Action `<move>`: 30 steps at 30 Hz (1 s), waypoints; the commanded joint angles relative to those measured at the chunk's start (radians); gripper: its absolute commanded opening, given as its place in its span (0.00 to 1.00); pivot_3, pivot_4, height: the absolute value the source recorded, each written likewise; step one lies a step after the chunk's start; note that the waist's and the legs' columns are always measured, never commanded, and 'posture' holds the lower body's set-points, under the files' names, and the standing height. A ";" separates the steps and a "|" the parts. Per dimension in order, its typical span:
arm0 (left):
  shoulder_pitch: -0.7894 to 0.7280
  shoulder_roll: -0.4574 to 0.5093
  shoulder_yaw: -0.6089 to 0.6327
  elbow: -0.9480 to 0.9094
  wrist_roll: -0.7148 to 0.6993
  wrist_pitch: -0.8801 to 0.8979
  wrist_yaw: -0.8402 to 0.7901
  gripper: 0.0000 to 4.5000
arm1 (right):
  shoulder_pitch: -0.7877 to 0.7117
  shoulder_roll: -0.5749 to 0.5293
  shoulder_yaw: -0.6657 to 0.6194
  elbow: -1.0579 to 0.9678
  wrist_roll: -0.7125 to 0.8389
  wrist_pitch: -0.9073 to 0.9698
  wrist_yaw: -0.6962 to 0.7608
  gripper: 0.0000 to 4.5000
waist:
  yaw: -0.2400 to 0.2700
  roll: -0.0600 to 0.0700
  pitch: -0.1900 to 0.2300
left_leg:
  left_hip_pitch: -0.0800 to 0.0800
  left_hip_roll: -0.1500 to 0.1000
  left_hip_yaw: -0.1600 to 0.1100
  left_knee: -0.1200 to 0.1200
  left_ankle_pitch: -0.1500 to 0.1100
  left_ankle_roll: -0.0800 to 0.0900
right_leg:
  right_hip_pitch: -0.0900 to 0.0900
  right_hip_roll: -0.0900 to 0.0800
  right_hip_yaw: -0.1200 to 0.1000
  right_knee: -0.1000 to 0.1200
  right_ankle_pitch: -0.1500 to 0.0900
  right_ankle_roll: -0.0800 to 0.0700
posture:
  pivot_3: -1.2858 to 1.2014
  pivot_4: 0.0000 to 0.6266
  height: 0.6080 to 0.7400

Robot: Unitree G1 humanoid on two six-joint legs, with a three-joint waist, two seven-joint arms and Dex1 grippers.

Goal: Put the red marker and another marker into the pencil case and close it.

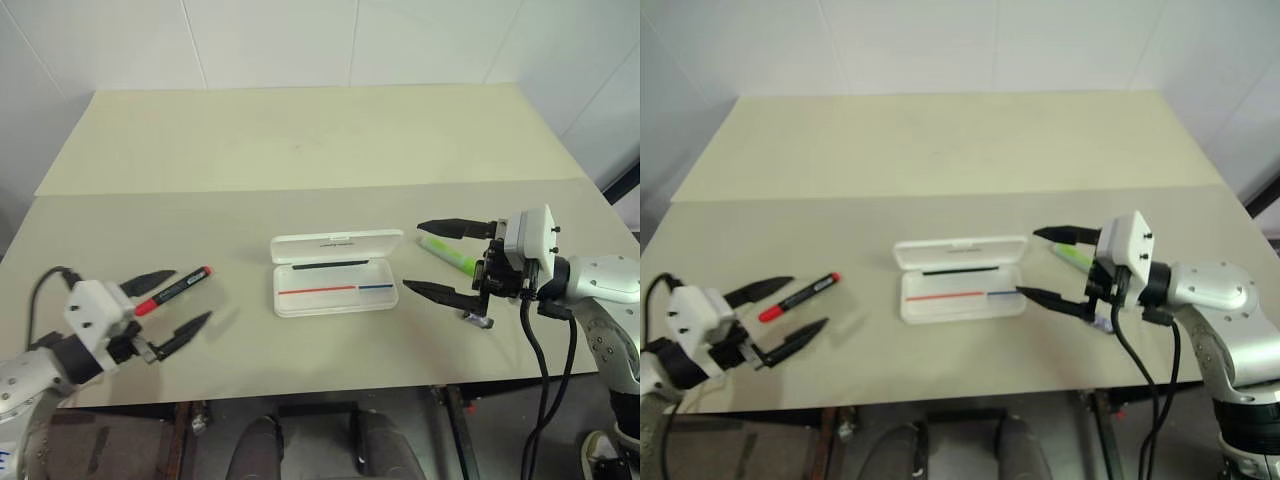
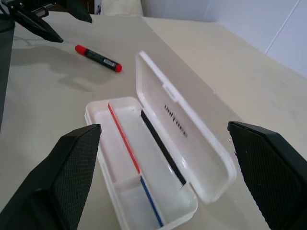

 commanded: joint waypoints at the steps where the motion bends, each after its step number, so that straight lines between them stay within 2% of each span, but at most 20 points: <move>1: 0.021 0.039 0.058 0.089 0.047 -0.075 0.001 0.99 | -0.019 0.014 0.018 -0.006 0.009 -0.007 0.008 1.00 | 0.002 -0.001 -0.001 | 0.000 0.000 0.000 0.000 0.000 0.000 | 0.000 0.000 0.000 -0.001 0.000 0.000 | 0.52 0.24 1.00; 5: -0.009 0.090 0.059 0.249 0.095 -0.135 0.007 0.99 | -0.012 0.030 0.029 -0.022 0.013 0.000 -0.006 1.00 | 0.004 -0.001 -0.001 | -0.002 0.000 0.001 -0.001 -0.001 0.000 | 0.000 -0.002 0.000 -0.004 0.000 -0.001 | 0.52 0.24 1.00; 10: -0.094 0.132 -0.019 0.386 0.119 -0.166 -0.012 0.99 | -0.006 0.041 0.026 -0.040 0.011 0.010 -0.030 1.00 | 0.004 -0.003 -0.002 | -0.002 0.000 0.003 -0.006 -0.002 0.000 | -0.001 -0.003 0.000 -0.007 0.001 -0.002 | 0.52 0.24 1.00; 18: -0.212 0.155 -0.141 0.485 0.122 -0.150 -0.032 0.99 | 0.019 0.041 0.002 -0.089 0.023 0.039 -0.079 1.00 | 0.004 -0.004 -0.003 | -0.002 0.002 0.003 -0.011 -0.003 -0.001 | -0.004 -0.002 -0.001 -0.006 0.001 -0.001 | 0.52 0.24 1.00; 20: -0.250 0.158 -0.189 0.518 0.136 -0.143 -0.044 0.99 | 0.028 0.037 -0.008 -0.108 0.029 0.052 -0.091 1.00 | 0.004 -0.004 -0.003 | -0.002 0.002 0.003 -0.011 -0.003 -0.001 | -0.004 -0.001 -0.001 -0.006 0.004 0.003 | 0.52 0.24 1.00; 30: -0.312 0.153 -0.286 0.586 0.142 -0.094 -0.074 0.99 | 0.041 0.026 -0.029 -0.150 0.045 0.084 -0.121 1.00 | 0.004 -0.004 -0.003 | -0.001 0.002 0.004 -0.009 -0.003 0.000 | -0.004 -0.001 0.000 -0.003 0.002 0.001 | 0.52 0.24 1.00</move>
